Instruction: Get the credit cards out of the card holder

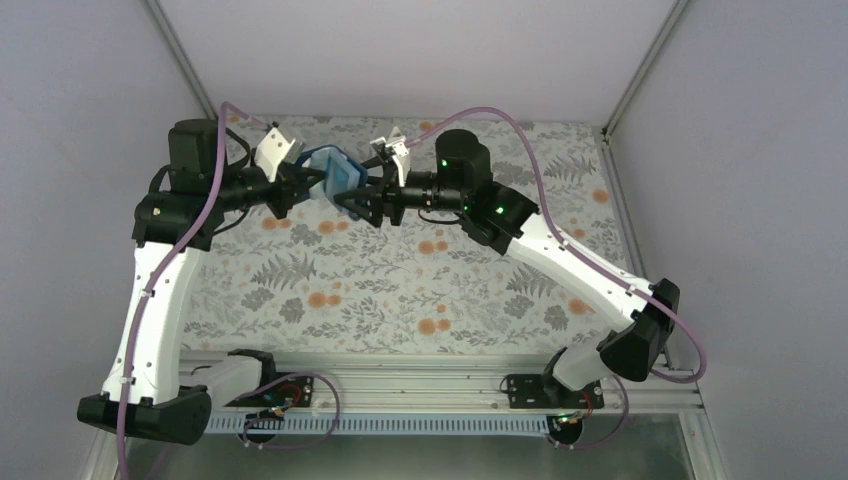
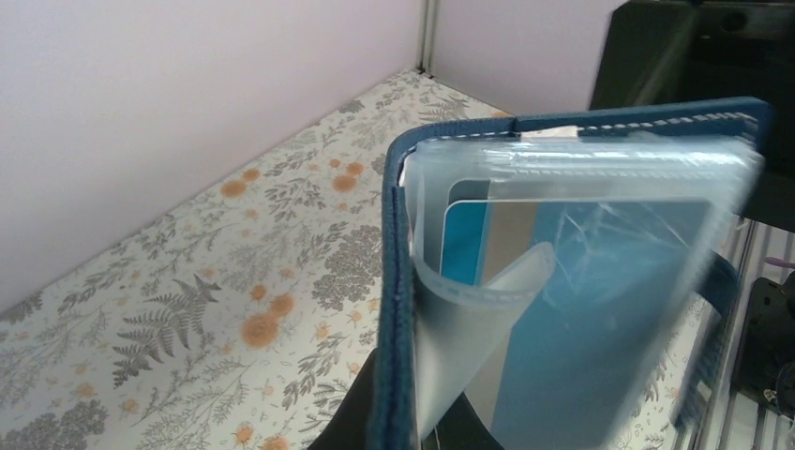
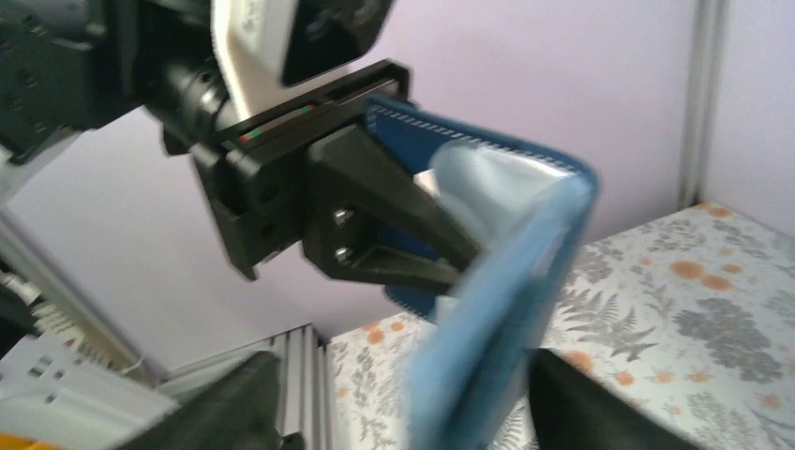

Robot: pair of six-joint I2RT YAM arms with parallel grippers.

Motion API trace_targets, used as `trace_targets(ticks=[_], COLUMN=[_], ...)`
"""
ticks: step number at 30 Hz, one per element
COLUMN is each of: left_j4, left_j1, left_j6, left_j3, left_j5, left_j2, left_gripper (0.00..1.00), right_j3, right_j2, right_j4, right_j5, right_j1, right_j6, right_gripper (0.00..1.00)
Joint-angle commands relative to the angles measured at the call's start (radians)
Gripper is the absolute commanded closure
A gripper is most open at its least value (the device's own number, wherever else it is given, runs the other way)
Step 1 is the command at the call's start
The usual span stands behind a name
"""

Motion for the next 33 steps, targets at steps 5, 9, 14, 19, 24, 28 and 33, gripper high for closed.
trace_targets(ticks=[5, 9, 14, 19, 24, 28, 33], left_j4=[0.010, 0.009, 0.051, 0.096, 0.083, 0.099, 0.166], left_j1=[0.023, 0.035, 0.060, 0.067, 0.067, 0.067, 0.066], left_j6=[-0.019, -0.022, -0.076, -0.112, -0.099, -0.114, -0.184], left_j3=[0.017, 0.026, 0.012, 0.015, -0.003, -0.063, -0.168], left_j5=[0.064, 0.090, -0.070, -0.385, -0.199, 0.051, 0.240], left_j2=[-0.009, -0.011, -0.020, -0.020, -0.012, -0.001, -0.002], left_gripper=[0.98, 0.98, 0.36, 0.31, 0.36, 0.55, 0.69], right_j3=[-0.010, -0.028, -0.004, 0.034, 0.166, 0.267, 0.208], right_j2=[0.004, -0.009, -0.030, 0.000, 0.154, 0.282, 0.246], right_j4=[0.021, 0.012, -0.087, -0.317, -0.589, -0.658, -0.417], right_j5=[0.227, 0.204, 0.291, 0.778, 1.218, 1.136, 0.708], right_j1=[-0.001, -0.018, -0.053, -0.072, -0.071, -0.062, -0.034], right_j6=[0.080, 0.086, 0.088, 0.115, 0.168, 0.169, 0.173], right_gripper=[0.96, 0.96, 0.96, 0.96, 0.96, 0.96, 0.96])
